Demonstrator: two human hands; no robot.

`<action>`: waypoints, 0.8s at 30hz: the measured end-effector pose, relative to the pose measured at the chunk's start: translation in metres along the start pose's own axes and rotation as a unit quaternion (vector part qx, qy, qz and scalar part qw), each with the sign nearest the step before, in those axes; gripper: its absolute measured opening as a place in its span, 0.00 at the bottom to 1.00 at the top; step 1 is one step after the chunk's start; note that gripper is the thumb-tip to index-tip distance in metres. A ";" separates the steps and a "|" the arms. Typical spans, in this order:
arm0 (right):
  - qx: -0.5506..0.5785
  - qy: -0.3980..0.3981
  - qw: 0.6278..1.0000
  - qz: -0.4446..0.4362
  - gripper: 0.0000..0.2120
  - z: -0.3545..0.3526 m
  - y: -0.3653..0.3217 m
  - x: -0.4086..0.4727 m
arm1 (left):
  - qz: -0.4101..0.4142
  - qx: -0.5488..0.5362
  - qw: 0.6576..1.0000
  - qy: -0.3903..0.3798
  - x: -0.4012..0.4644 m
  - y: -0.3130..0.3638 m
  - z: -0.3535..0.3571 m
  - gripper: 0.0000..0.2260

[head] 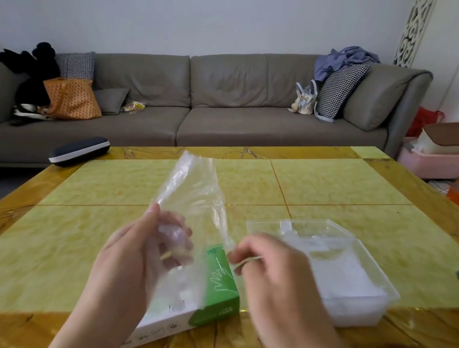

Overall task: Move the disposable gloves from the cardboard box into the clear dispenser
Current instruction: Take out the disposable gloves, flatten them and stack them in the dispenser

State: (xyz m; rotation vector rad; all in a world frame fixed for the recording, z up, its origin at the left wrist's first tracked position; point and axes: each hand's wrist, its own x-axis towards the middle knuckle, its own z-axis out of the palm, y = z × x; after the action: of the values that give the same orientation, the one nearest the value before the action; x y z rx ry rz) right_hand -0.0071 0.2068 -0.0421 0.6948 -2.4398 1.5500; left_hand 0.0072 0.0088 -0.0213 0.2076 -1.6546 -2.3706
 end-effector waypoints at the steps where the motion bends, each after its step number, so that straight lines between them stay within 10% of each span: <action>1: 0.087 0.028 0.995 0.033 0.12 -0.010 0.001 0.007 | -0.017 -0.015 1.000 -0.020 -0.002 -0.001 0.003 0.20; 5: 0.341 -0.049 0.923 0.174 0.23 -0.045 0.001 0.028 | -0.098 -0.015 0.985 -0.142 -0.007 -0.013 0.014 0.25; 8: 0.310 -0.073 0.929 0.190 0.09 -0.050 -0.001 0.029 | -0.165 -0.024 0.963 -0.210 -0.008 -0.018 0.023 0.34; 11: 0.266 -0.024 0.946 0.182 0.04 -0.048 0.005 0.027 | -0.172 0.022 0.971 -0.165 -0.013 -0.022 0.032 0.36; 16: 0.171 -0.062 0.969 0.165 0.06 -0.043 0.005 0.024 | -0.038 0.208 0.976 -0.051 -0.027 -0.021 0.050 0.10; 24: 0.173 -0.034 0.970 0.168 0.06 -0.055 0.017 0.028 | -0.016 0.094 0.995 0.034 -0.017 -0.018 0.036 0.10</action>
State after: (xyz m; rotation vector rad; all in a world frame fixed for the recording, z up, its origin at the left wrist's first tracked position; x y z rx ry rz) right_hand -0.0450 0.2539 -0.0204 0.3988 -2.4577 2.1488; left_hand 0.0120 0.0524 -0.0259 0.3477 -1.8542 -2.2034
